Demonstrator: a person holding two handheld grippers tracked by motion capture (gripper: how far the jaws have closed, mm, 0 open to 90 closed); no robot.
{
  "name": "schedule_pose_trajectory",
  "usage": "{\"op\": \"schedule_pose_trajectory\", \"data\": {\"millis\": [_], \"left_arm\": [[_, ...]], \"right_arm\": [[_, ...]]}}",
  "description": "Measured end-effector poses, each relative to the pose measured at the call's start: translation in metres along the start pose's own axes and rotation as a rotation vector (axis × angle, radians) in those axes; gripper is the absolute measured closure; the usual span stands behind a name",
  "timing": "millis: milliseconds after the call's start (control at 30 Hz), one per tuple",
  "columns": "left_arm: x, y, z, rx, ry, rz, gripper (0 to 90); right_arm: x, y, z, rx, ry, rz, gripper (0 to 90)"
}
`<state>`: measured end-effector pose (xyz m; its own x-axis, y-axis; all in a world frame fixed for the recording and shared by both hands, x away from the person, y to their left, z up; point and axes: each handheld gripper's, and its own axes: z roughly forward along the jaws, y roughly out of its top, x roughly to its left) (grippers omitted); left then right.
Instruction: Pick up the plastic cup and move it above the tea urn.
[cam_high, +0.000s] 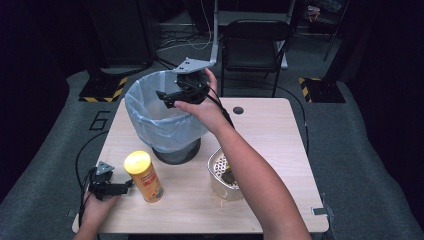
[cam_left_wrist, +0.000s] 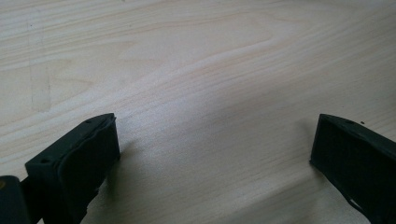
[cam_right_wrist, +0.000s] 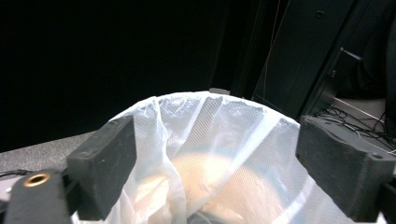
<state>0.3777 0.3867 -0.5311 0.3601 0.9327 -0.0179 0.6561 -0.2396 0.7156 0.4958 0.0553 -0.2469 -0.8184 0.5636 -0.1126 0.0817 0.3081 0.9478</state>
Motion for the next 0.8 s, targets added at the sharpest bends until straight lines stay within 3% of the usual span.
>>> {"op": "schedule_pose_trajectory", "data": {"millis": [100,133,200,267,333,433,533,567,633,667,733,800], "left_arm": [[-0.001,0.0,0.0,0.002,-0.007,-0.012,0.9],[-0.001,0.0,-0.001,0.002,-0.004,0.008,1.0],[-0.002,0.0,0.0,-0.018,-0.001,0.007,1.2],[-0.002,0.001,-0.004,0.018,-0.02,0.02,1.7],[-0.003,0.002,-0.005,-0.02,-0.029,-0.01,1.7],[-0.002,0.008,-0.016,-0.051,-0.054,-0.023,1.7],[-0.003,0.011,-0.023,-0.083,-0.078,-0.025,1.7],[-0.006,0.015,-0.031,-0.082,-0.101,-0.002,1.7],[-0.008,0.017,-0.035,-0.095,-0.105,0.012,1.6],[-0.013,0.023,-0.045,-0.101,-0.103,0.046,0.3],[-0.015,0.029,-0.056,-0.128,-0.105,0.06,0.2],[-0.014,0.035,-0.069,-0.153,-0.135,0.06,0.2]], "right_arm": [[-0.002,-0.002,-0.008,-0.013,-0.015,0.002,13.7],[-0.005,-0.004,-0.015,-0.018,-0.011,0.014,13.7],[-0.005,-0.004,-0.017,-0.016,-0.016,0.022,13.7],[-0.009,-0.009,-0.031,-0.017,-0.018,0.03,13.6],[-0.01,-0.011,-0.036,-0.028,-0.018,0.039,13.6],[-0.013,-0.019,-0.055,-0.033,-0.012,0.045,13.7],[-0.015,-0.024,-0.064,-0.027,-0.018,0.046,13.7],[-0.017,-0.03,-0.073,-0.03,-0.025,0.035,13.7],[-0.019,-0.033,-0.078,-0.029,-0.029,0.035,13.7],[-0.021,-0.04,-0.09,-0.025,-0.049,0.027,13.7],[-0.023,-0.045,-0.097,-0.029,-0.053,0.033,13.8],[-0.026,-0.052,-0.107,-0.028,-0.061,0.037,13.7]]}}
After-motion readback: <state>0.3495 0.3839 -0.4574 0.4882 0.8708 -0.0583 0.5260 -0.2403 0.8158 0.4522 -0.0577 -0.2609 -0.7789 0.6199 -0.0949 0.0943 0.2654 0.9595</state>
